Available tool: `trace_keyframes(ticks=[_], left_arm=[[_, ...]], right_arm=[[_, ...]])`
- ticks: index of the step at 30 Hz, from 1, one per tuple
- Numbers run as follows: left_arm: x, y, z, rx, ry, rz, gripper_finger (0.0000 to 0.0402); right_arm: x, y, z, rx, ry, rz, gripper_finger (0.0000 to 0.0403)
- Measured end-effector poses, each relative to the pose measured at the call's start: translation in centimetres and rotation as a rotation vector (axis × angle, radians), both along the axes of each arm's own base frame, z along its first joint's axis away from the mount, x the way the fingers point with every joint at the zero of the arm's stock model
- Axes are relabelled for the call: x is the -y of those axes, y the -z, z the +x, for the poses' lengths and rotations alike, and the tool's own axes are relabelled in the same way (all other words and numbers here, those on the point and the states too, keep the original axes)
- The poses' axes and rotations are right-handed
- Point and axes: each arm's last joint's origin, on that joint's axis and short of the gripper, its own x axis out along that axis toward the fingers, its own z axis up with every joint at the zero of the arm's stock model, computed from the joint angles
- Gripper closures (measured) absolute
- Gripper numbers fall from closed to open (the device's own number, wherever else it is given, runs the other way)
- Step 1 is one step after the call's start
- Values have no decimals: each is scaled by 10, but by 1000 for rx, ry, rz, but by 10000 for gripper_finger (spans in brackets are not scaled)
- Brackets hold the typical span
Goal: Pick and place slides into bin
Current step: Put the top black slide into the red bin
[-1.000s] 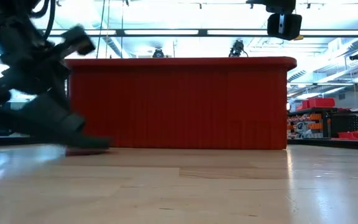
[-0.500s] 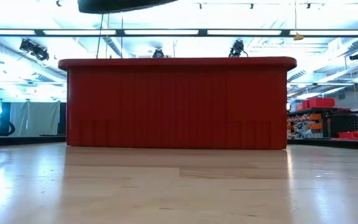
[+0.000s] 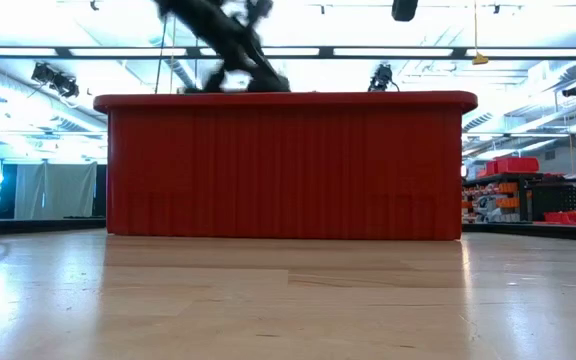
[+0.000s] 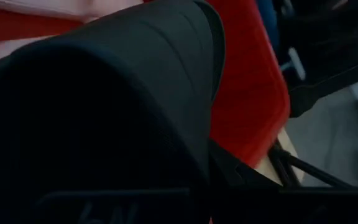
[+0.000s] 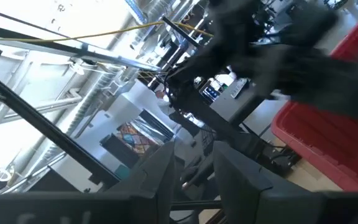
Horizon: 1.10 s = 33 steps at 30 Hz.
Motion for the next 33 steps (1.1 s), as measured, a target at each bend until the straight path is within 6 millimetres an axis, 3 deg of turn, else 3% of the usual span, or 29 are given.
trace_keyframes(ticks=[5,9,15,20,28,33], left_arm=[[-18,40,55,174,175,-78,390],[-25,76,82,194,188,-194,388],[-27,125,101,111,218,-252,387],[-29,151,115,154,262,-253,360],[-36,183,128,201,249,-245,285],[-37,180,131,257,229,-221,215]], right_arm=[[5,0,0,0,22,-3,286],[12,-1,-1,2,50,-5,286],[23,-2,-4,3,75,-40,286],[27,-1,-4,-7,89,-56,286],[27,0,-4,-12,83,-30,286],[27,0,-4,-10,79,-12,286]])
